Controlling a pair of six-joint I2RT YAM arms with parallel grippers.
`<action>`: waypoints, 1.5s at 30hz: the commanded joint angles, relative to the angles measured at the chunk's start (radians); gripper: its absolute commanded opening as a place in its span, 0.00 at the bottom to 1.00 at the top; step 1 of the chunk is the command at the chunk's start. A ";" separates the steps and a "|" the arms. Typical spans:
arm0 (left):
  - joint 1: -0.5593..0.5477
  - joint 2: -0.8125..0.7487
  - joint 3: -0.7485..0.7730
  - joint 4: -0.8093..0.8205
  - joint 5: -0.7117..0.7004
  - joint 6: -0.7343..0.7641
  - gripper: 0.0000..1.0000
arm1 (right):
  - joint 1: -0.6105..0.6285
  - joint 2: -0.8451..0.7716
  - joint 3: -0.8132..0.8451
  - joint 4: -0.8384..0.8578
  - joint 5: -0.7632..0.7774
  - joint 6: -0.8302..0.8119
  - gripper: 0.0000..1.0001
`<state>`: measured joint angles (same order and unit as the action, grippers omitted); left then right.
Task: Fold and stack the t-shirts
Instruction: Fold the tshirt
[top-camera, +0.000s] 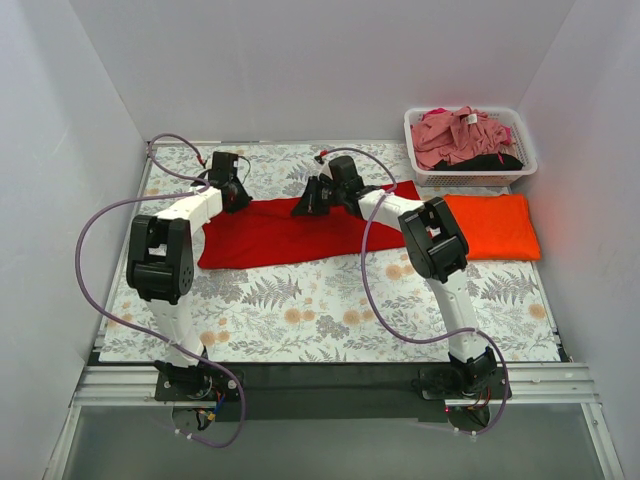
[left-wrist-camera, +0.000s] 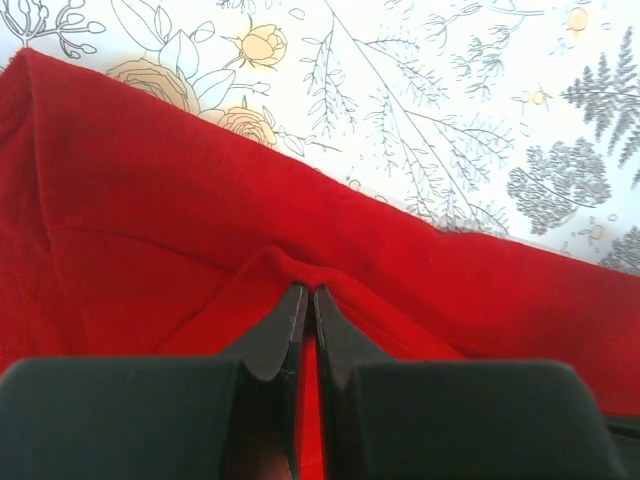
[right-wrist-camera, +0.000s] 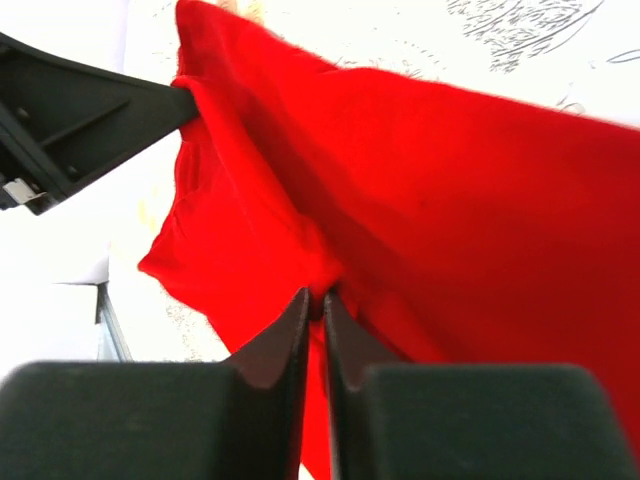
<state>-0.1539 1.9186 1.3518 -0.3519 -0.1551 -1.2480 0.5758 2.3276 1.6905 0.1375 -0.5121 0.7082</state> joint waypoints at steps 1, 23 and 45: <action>0.007 0.013 0.026 0.033 -0.004 0.010 0.00 | -0.017 0.019 0.043 0.017 -0.013 -0.015 0.18; 0.008 0.037 0.087 0.037 -0.024 -0.004 0.10 | -0.119 -0.353 -0.347 -0.059 0.168 -0.340 0.63; 0.076 -0.575 -0.456 -0.113 -0.150 -0.222 0.57 | -0.399 -0.671 -0.753 -0.049 0.204 -0.354 0.61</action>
<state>-0.1028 1.3705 0.9436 -0.4572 -0.2745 -1.4567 0.2108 1.6936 0.9657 0.0284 -0.2577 0.3058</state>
